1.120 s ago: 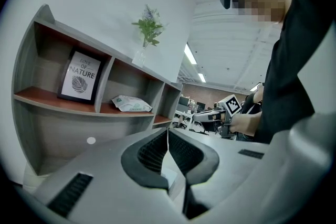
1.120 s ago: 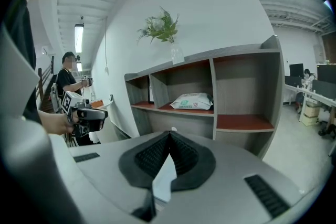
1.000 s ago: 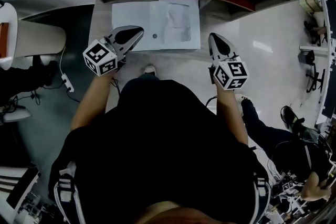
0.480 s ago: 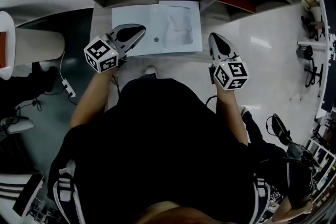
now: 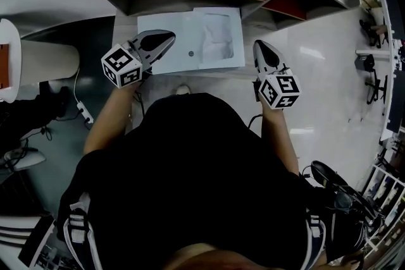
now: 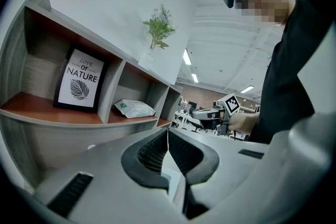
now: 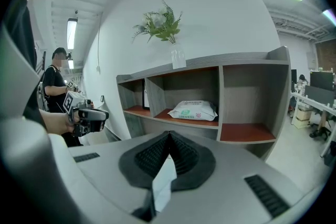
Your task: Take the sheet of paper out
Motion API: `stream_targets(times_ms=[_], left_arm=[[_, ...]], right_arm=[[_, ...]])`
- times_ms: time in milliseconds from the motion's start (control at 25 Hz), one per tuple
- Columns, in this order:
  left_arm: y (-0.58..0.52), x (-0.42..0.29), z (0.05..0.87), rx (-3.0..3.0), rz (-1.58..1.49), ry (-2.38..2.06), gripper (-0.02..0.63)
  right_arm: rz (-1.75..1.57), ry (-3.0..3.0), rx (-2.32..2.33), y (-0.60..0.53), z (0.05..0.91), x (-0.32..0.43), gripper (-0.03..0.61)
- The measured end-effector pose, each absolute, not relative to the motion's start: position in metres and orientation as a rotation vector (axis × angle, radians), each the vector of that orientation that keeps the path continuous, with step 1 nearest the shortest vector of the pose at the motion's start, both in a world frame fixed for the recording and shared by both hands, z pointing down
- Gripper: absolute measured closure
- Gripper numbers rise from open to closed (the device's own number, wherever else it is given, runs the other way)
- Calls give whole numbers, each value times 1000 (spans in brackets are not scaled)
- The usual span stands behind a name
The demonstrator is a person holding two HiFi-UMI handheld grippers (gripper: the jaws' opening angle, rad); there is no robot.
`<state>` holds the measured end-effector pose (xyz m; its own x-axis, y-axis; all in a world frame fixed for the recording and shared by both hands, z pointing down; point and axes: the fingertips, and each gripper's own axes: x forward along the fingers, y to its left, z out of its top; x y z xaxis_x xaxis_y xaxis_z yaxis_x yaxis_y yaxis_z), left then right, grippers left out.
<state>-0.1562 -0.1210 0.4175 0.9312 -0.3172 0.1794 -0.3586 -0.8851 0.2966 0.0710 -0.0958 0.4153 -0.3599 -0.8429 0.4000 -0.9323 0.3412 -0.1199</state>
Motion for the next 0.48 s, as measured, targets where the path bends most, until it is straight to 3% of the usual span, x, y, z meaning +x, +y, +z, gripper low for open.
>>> stream_targets(times_ms=[480], left_arm=[[-123, -172, 414, 2774, 161, -436, 589]], right_arm=[[438, -2322, 1635, -98, 400, 56, 565]])
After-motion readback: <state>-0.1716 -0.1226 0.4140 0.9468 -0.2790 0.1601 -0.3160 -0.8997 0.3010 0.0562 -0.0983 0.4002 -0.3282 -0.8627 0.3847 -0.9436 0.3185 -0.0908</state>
